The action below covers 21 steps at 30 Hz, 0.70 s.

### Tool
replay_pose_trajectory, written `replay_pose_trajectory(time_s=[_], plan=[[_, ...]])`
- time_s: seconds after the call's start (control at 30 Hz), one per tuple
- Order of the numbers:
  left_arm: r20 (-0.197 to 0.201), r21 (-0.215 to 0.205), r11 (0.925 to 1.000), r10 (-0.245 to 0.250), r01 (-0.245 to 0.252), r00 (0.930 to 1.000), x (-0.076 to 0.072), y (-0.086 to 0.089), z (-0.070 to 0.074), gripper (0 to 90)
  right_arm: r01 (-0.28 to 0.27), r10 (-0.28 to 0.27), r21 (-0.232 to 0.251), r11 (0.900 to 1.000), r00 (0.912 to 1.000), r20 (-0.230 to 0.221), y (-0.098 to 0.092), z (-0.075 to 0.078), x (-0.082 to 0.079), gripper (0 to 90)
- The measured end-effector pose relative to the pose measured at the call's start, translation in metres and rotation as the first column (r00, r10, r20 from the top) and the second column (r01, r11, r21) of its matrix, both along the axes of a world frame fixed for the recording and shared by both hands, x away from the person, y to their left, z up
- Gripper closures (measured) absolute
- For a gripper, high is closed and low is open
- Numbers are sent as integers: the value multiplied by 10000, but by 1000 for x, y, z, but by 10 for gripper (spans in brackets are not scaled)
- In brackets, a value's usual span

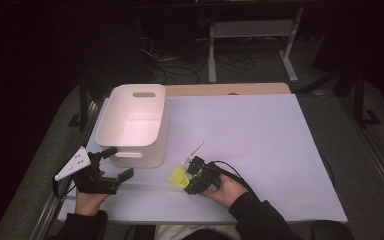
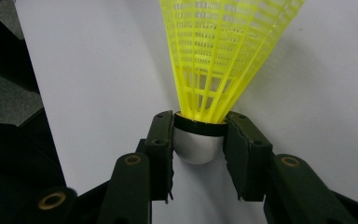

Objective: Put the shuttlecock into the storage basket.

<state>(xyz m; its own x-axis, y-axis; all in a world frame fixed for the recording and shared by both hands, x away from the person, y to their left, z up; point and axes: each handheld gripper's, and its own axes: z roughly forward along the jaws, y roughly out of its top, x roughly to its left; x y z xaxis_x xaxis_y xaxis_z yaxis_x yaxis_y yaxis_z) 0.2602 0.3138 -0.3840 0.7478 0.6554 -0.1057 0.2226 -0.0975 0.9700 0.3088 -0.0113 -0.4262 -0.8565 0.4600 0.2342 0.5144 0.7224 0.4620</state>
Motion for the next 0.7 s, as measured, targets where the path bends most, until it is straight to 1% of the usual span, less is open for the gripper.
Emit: replay_pose_trajectory(time_s=[0.27, 0.43, 0.7], plan=[[0, 35, 10000, -13, 13, 10000, 0, 0, 0, 0, 40, -40, 92, 9999, 10000, 45, -2, 3, 0, 626], [-3, 4, 10000, 1, -1, 10000, 0, 0, 0, 0, 69, -69, 26, 10000, 9999, 89, -4, 5, 1, 627], [1, 3, 10000, -7, 7, 10000, 0, 0, 0, 0, 58, -61, 148, 9999, 9998, 206, -9, 15, 5, 629]])
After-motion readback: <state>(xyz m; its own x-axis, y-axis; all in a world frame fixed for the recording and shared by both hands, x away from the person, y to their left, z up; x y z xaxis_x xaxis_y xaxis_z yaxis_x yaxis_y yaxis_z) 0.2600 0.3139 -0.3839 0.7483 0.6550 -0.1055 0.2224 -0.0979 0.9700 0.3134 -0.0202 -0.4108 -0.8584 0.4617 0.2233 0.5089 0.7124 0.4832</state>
